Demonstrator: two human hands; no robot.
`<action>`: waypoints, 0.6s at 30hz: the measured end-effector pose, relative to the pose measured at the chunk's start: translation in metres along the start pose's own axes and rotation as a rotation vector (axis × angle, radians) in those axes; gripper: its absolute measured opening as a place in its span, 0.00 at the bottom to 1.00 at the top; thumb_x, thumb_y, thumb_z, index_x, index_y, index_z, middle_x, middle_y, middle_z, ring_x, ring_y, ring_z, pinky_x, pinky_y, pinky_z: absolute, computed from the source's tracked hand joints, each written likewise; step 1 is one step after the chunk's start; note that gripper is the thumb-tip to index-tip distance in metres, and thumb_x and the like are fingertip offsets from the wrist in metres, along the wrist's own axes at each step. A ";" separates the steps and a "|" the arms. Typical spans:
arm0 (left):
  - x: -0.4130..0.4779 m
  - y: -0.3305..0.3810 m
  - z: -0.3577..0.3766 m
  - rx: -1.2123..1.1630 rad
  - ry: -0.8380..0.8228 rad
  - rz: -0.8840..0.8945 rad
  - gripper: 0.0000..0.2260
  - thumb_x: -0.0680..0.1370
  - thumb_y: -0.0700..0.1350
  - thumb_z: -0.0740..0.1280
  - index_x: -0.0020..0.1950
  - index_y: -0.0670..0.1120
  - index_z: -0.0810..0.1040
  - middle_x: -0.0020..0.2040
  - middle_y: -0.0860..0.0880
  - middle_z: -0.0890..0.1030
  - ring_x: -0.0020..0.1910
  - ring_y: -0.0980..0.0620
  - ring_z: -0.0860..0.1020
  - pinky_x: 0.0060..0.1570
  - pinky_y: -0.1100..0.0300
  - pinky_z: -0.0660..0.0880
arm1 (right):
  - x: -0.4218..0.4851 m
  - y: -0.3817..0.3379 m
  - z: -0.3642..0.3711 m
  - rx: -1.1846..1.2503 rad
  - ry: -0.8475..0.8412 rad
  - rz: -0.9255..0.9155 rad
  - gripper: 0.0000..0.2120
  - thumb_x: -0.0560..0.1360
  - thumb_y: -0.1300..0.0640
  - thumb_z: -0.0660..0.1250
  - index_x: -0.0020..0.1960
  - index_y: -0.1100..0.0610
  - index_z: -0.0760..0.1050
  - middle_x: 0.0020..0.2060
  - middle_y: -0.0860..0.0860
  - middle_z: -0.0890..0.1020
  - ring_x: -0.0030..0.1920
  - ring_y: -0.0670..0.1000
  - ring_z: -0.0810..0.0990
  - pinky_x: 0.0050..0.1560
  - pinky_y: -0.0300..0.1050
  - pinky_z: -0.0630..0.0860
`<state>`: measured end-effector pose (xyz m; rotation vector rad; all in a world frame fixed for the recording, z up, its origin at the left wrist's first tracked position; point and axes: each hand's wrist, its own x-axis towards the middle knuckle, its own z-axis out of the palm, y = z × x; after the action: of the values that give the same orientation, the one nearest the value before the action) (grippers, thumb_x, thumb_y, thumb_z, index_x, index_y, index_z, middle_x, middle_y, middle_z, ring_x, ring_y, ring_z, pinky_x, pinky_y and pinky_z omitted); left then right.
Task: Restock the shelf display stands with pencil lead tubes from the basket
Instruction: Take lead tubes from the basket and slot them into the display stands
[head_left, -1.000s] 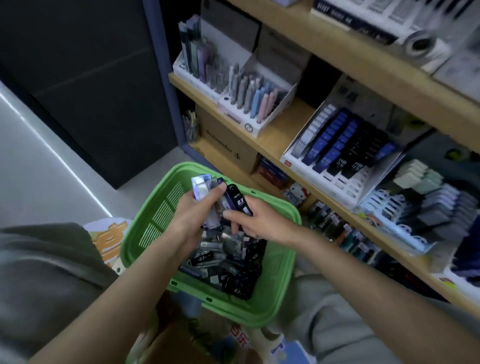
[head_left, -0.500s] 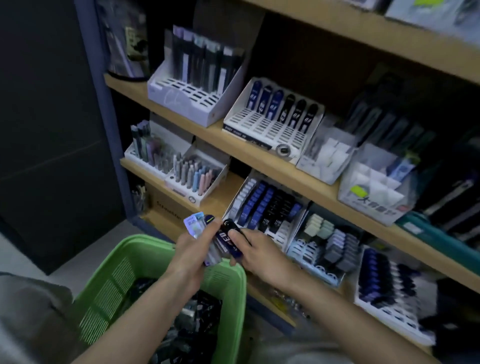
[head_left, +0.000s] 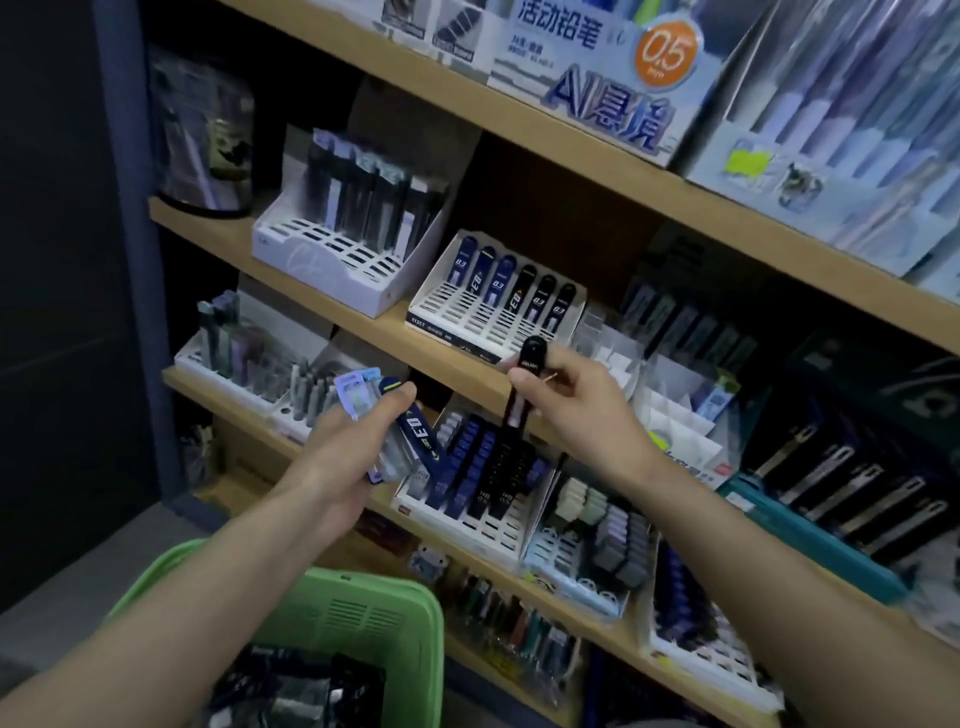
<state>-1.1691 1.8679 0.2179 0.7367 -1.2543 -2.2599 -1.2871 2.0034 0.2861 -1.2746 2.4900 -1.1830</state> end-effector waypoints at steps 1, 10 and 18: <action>0.003 0.004 -0.002 -0.007 -0.008 0.013 0.08 0.76 0.47 0.68 0.38 0.48 0.74 0.30 0.52 0.82 0.35 0.50 0.78 0.47 0.54 0.73 | 0.010 -0.005 -0.001 -0.007 0.056 -0.026 0.02 0.77 0.55 0.66 0.49 0.53 0.76 0.43 0.50 0.81 0.44 0.49 0.79 0.46 0.46 0.76; 0.042 0.026 -0.019 -0.005 -0.096 0.074 0.06 0.76 0.48 0.68 0.41 0.48 0.76 0.32 0.52 0.80 0.29 0.56 0.79 0.30 0.62 0.71 | 0.111 -0.002 -0.010 -0.431 0.340 -0.044 0.07 0.80 0.59 0.60 0.55 0.58 0.75 0.45 0.55 0.79 0.41 0.56 0.80 0.43 0.50 0.79; 0.067 0.024 -0.031 -0.016 -0.115 0.041 0.09 0.75 0.49 0.69 0.48 0.45 0.79 0.39 0.47 0.82 0.35 0.52 0.80 0.32 0.61 0.74 | 0.151 0.016 -0.010 -0.554 0.277 0.159 0.13 0.78 0.56 0.64 0.61 0.59 0.75 0.53 0.53 0.79 0.51 0.52 0.78 0.55 0.48 0.77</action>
<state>-1.1967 1.7963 0.2093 0.5771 -1.2897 -2.3040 -1.3991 1.9053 0.3187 -1.0244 3.2042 -0.6920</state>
